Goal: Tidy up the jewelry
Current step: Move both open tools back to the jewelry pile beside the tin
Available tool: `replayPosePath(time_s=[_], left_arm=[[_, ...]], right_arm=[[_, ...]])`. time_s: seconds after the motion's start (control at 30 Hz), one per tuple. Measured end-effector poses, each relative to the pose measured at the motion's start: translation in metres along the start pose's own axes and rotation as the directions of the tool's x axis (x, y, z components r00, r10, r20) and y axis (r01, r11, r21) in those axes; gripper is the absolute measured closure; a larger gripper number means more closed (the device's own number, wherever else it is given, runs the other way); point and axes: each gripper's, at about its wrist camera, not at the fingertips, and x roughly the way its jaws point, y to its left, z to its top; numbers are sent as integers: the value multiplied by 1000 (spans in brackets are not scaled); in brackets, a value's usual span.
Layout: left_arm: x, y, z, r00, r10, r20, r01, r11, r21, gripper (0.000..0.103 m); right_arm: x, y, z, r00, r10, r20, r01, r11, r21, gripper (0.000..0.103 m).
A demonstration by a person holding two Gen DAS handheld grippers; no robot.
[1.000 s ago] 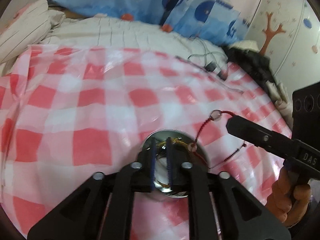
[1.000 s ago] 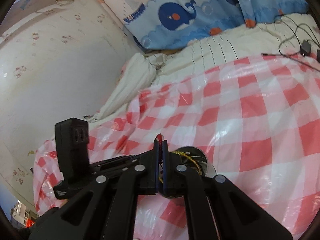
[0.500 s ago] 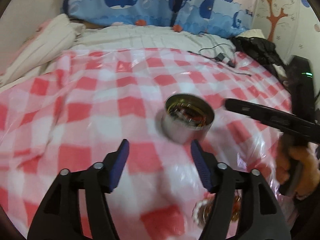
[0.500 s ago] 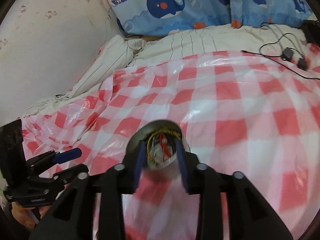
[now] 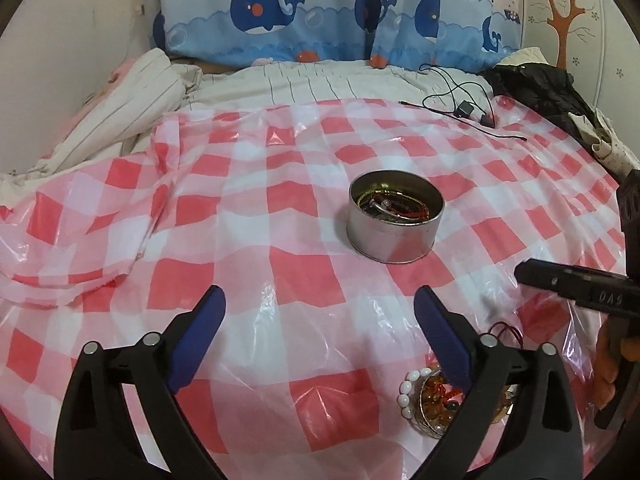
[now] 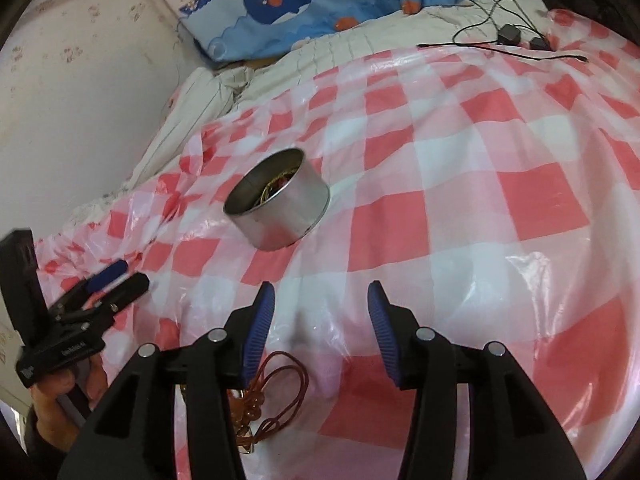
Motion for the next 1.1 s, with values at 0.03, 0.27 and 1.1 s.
replayPosePath(time_s=[0.03, 0.27, 1.1], left_arm=[[-1, 0, 0, 1000, -1, 1, 1, 1000, 5, 11], [2, -1, 2, 1000, 12, -4, -12, 1000, 12, 10], [13, 13, -1, 999, -18, -51, 18, 1000, -15, 9]], right_arm=[[0, 3, -1, 1000, -1, -2, 1, 1000, -13, 55], [3, 17, -6, 999, -26, -18, 24, 995, -92, 54], [21, 28, -23, 954, -262, -145, 191, 906, -378, 49]])
